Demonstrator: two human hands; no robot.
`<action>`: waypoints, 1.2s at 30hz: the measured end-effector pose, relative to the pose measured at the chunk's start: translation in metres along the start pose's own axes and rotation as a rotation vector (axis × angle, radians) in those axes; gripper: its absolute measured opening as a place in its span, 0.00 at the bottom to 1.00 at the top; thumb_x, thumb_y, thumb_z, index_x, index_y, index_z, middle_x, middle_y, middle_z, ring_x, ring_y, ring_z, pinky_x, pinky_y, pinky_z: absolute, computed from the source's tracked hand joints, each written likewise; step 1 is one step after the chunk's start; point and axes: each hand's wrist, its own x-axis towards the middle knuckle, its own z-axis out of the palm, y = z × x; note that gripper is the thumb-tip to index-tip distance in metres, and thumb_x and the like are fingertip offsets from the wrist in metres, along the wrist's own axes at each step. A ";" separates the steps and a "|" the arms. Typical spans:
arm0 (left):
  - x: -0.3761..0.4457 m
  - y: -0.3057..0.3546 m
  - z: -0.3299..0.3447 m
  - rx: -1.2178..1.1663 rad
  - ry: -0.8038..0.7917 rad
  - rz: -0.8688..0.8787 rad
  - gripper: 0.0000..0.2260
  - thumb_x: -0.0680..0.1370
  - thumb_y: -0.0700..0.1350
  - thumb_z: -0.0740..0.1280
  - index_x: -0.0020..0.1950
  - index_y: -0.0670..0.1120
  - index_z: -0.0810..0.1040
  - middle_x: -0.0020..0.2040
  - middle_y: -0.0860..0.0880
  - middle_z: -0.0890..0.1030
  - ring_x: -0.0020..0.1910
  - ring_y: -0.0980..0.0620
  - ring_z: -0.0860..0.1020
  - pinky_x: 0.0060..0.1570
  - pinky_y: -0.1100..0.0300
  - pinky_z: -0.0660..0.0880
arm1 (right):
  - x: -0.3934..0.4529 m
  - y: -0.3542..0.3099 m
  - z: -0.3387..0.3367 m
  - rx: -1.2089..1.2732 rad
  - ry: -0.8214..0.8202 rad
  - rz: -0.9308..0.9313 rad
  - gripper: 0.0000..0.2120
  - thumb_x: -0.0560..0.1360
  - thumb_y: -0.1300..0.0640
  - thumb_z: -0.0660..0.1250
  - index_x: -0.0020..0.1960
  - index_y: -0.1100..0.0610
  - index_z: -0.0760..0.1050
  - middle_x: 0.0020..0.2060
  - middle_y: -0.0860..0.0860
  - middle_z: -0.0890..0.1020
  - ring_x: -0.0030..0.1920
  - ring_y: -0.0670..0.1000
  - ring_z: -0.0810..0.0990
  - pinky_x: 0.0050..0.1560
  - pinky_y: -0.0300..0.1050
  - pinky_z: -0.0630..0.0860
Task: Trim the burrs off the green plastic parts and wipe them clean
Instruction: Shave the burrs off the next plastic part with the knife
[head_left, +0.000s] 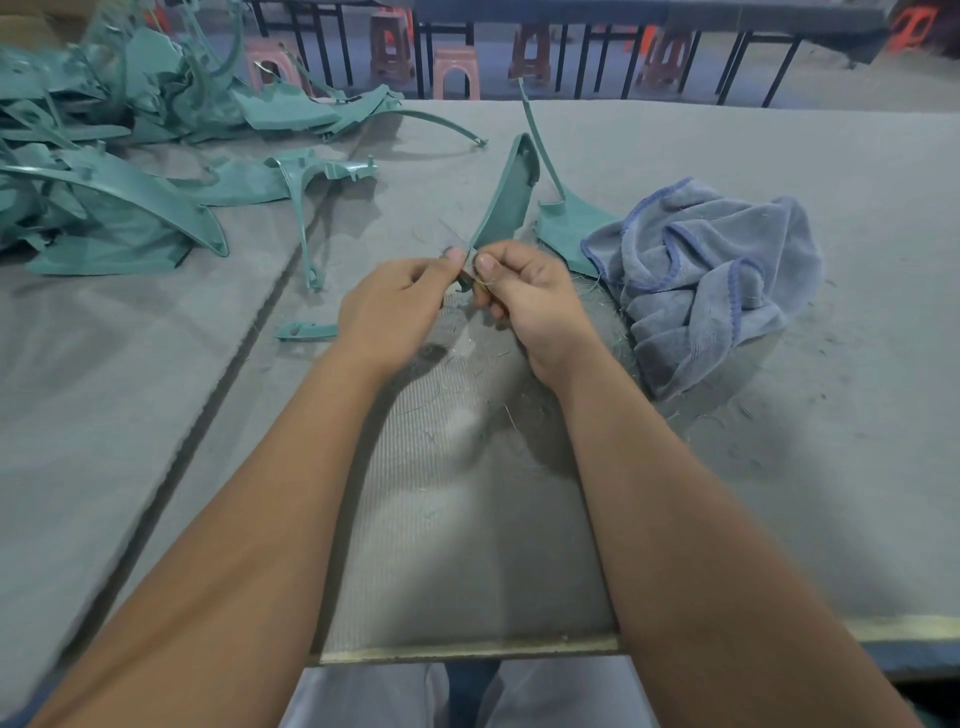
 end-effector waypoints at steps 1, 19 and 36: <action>0.000 0.000 0.001 0.007 0.007 -0.003 0.27 0.78 0.66 0.54 0.45 0.46 0.81 0.45 0.43 0.83 0.47 0.46 0.80 0.46 0.54 0.72 | -0.001 0.000 0.000 -0.012 0.009 -0.010 0.13 0.81 0.64 0.60 0.40 0.56 0.75 0.28 0.50 0.73 0.26 0.42 0.68 0.29 0.32 0.65; 0.001 0.001 0.003 -0.166 -0.035 -0.026 0.28 0.74 0.70 0.58 0.28 0.49 0.63 0.30 0.50 0.65 0.28 0.53 0.61 0.35 0.55 0.57 | 0.000 -0.001 0.003 -0.010 0.086 -0.103 0.12 0.80 0.67 0.60 0.39 0.59 0.75 0.26 0.49 0.69 0.27 0.41 0.66 0.32 0.33 0.66; -0.008 -0.004 0.008 0.086 0.050 0.161 0.17 0.79 0.65 0.57 0.31 0.65 0.73 0.24 0.53 0.66 0.25 0.56 0.65 0.30 0.58 0.59 | 0.002 -0.031 -0.023 0.148 0.390 0.013 0.21 0.84 0.51 0.53 0.42 0.54 0.80 0.27 0.47 0.71 0.26 0.44 0.64 0.30 0.34 0.63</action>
